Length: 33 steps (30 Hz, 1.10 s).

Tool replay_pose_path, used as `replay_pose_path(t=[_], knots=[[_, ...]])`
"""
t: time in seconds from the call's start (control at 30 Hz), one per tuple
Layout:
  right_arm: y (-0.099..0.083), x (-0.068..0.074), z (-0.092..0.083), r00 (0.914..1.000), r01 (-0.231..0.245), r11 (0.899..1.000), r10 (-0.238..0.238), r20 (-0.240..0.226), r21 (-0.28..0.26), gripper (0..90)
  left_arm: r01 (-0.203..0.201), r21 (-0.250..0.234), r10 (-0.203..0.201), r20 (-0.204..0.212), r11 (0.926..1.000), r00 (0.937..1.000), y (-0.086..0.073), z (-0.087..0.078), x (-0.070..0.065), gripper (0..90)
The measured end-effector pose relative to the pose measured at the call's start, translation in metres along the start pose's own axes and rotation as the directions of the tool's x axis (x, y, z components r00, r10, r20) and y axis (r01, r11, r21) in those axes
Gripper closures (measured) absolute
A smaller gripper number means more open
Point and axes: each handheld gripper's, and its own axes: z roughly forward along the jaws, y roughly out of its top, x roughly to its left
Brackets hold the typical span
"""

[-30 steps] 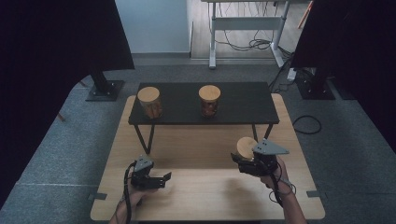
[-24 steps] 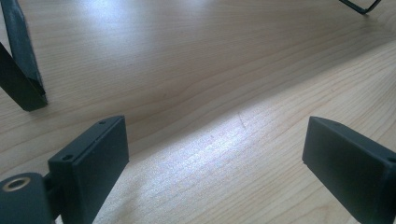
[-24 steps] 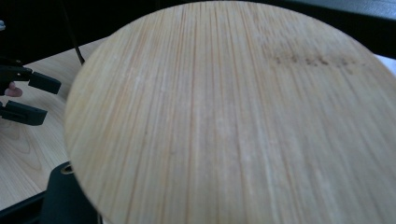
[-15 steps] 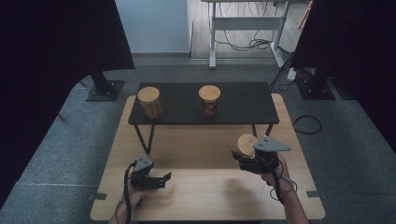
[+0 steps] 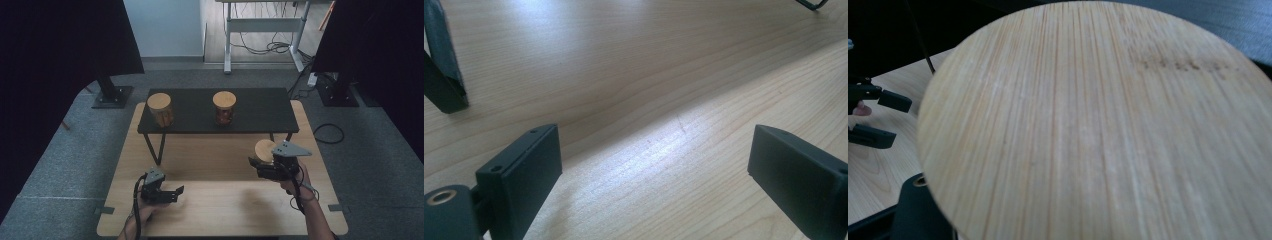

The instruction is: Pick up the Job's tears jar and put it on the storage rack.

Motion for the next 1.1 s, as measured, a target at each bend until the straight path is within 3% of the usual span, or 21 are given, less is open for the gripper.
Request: replay_pose_path(t=[1.1], knots=[[0.0034, -0.0033, -0.0075, 1.0, 0.001, 1.0, -0.001, -0.003, -0.024, 24.6, -0.007, 0.0, 0.007, 0.003, 1.0, 1.0, 0.001, 0.0015, -0.0024, 6.4]])
